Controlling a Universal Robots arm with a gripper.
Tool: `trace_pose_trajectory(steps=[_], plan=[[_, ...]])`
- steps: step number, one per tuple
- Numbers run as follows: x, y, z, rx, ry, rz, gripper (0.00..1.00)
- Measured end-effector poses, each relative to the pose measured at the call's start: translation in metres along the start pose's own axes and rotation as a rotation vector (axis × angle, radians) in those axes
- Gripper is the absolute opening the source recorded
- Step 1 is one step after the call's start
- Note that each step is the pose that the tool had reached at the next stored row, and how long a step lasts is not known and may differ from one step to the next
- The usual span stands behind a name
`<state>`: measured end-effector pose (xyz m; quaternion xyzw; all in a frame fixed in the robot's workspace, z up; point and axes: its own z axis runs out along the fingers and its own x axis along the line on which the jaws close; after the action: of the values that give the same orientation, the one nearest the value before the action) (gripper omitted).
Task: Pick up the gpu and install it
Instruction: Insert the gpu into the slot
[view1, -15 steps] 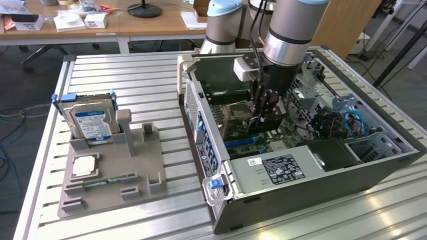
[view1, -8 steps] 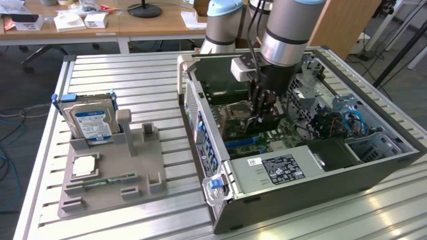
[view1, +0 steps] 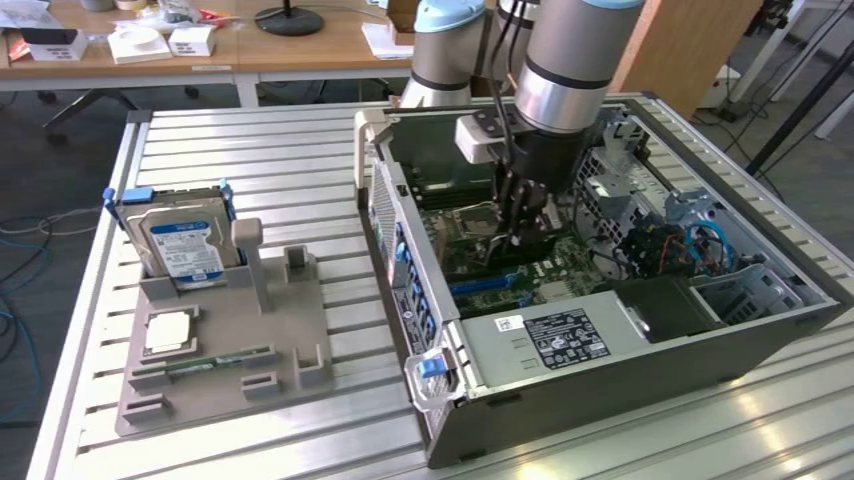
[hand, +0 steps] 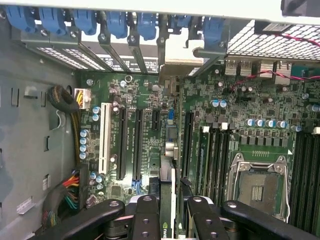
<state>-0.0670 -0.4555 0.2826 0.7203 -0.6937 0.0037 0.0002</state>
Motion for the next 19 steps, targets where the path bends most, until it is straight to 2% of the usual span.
trace_pose_trajectory(steps=[19], plan=[[-0.0029,0.0058,0.0061,0.0,0.0,0.0,0.26]])
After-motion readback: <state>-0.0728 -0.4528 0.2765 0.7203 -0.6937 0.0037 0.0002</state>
